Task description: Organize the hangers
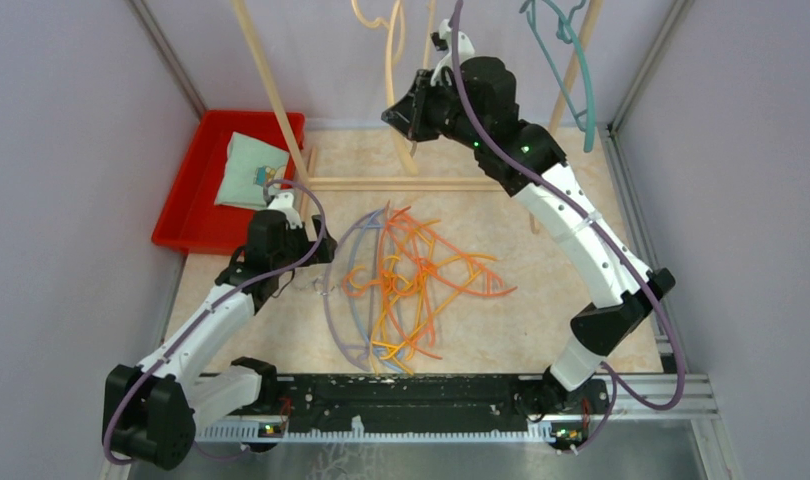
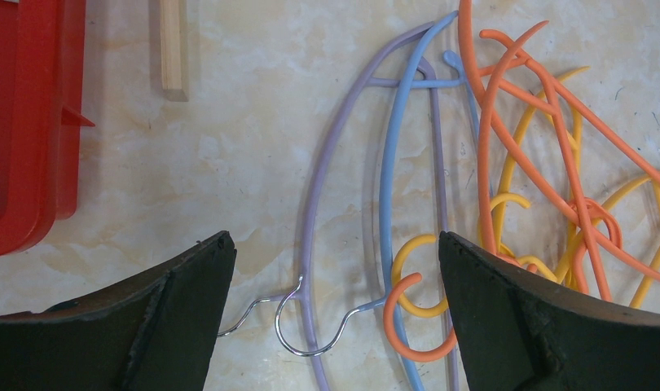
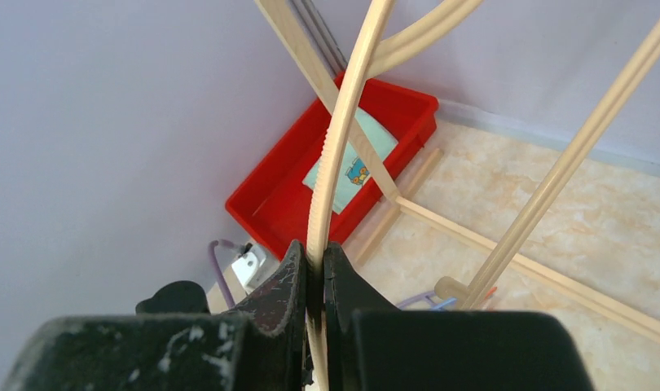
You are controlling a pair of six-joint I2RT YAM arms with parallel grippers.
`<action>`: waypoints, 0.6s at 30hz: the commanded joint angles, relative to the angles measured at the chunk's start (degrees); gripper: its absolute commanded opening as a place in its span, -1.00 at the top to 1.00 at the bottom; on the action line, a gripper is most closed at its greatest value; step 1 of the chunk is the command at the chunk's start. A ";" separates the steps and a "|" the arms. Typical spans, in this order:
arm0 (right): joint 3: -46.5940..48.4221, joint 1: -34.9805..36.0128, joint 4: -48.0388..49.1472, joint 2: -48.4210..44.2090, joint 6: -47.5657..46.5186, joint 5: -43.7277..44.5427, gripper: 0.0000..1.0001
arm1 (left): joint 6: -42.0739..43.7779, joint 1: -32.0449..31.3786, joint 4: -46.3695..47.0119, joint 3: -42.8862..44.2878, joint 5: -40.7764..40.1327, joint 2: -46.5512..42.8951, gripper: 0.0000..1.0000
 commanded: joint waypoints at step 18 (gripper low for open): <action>5.83 -4.94 1.52 5.90 -0.41 6.83 1.00 | 0.93 -0.23 0.96 0.55 -1.34 -1.75 -0.99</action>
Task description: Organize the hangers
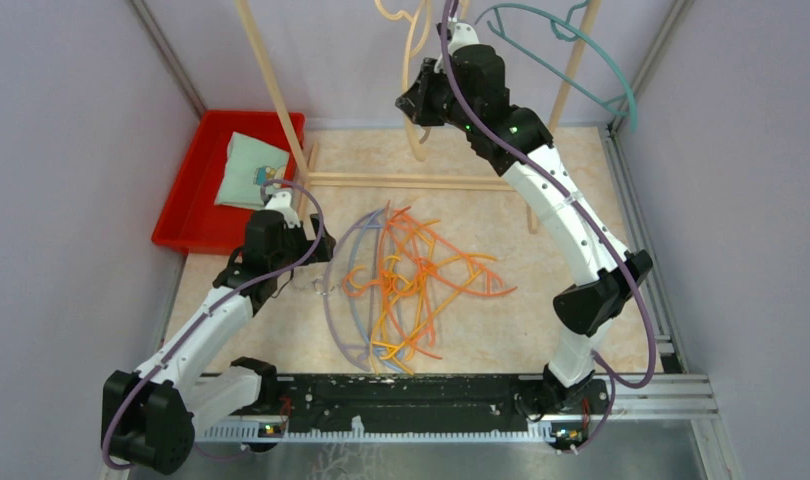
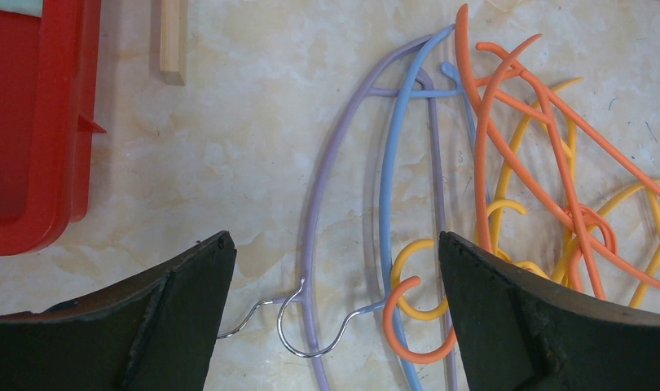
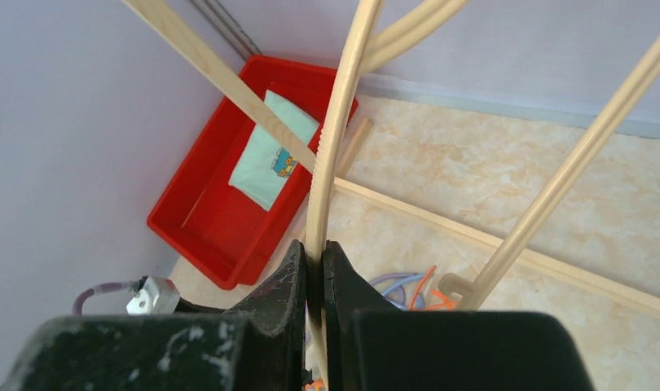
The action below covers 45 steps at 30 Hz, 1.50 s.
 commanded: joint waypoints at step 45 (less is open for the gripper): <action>6.20 -1.65 -1.32 -4.08 -5.29 -3.19 1.00 | 1.23 -0.23 2.44 0.57 0.34 3.15 -0.99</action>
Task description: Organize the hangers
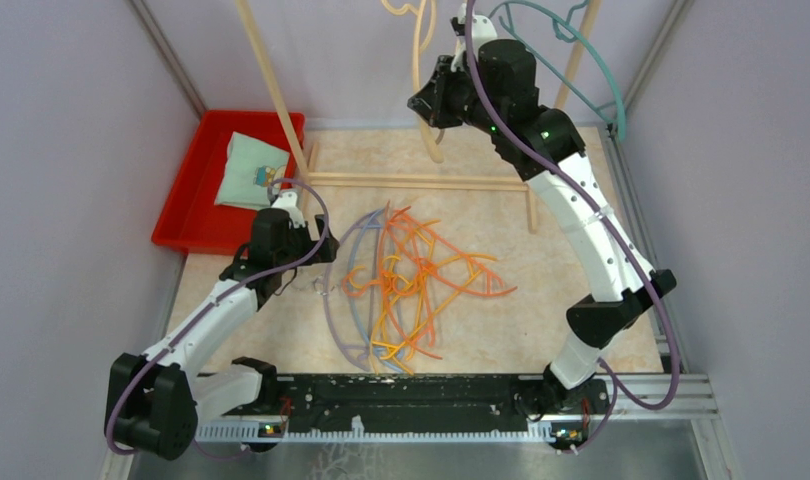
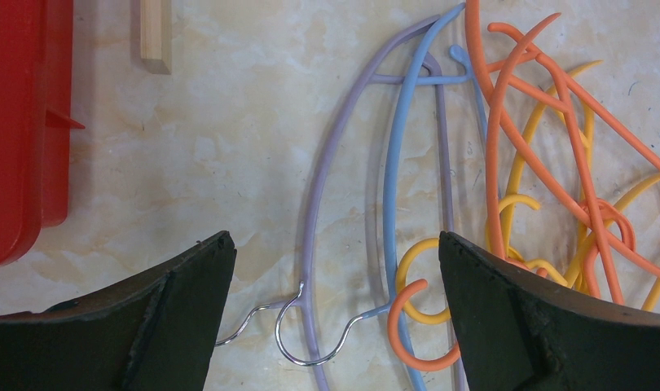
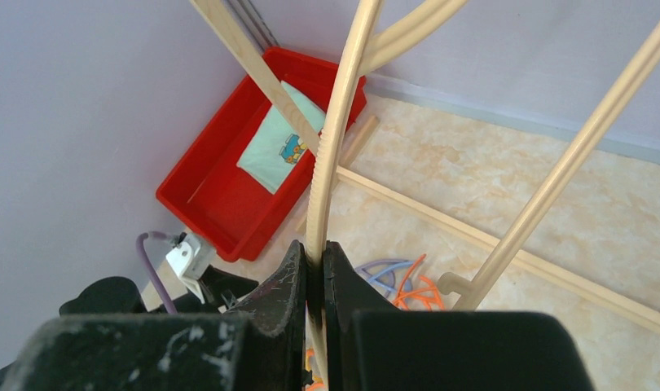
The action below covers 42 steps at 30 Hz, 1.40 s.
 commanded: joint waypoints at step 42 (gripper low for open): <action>-10.66 -9.39 5.64 -12.50 6.61 9.60 0.23 | 2.99 -0.18 0.71 0.85 0.62 -0.02 -0.99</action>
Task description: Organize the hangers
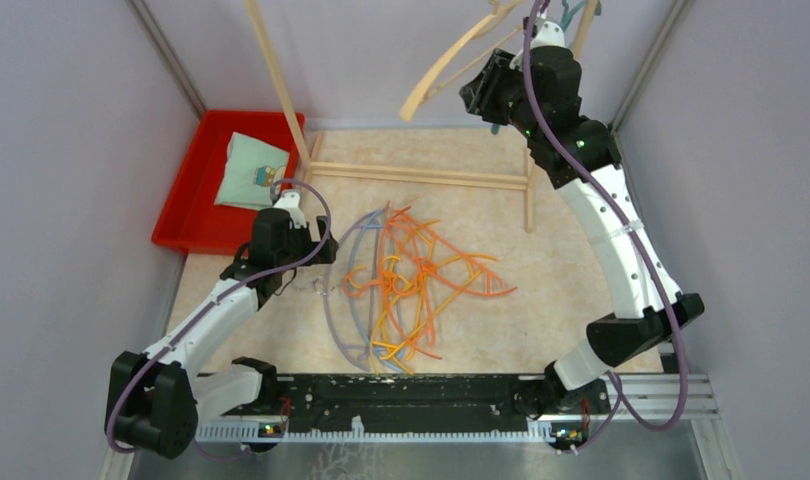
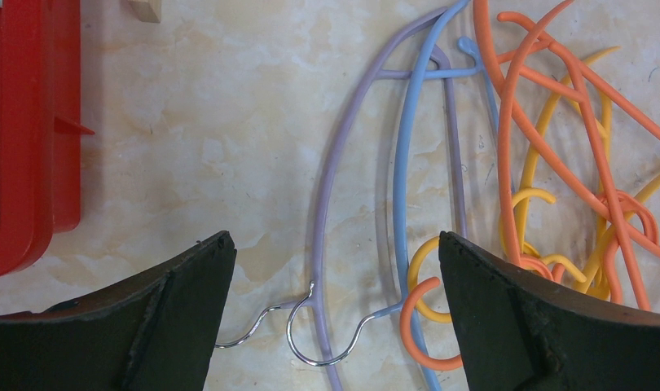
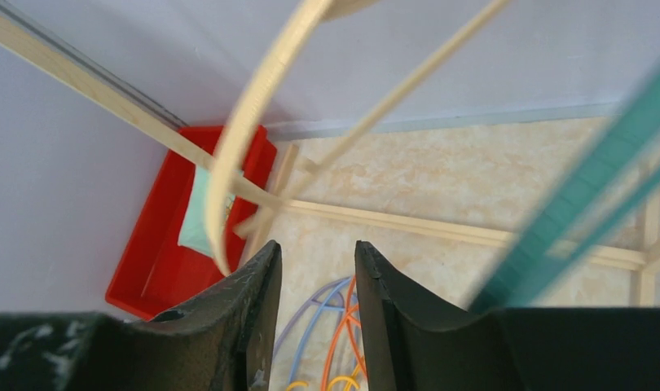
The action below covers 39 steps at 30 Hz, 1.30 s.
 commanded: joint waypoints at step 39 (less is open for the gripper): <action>-51.10 44.20 7.79 -8.68 3.88 -1.57 0.10 | -6.08 0.56 3.32 -0.71 1.13 4.80 -0.99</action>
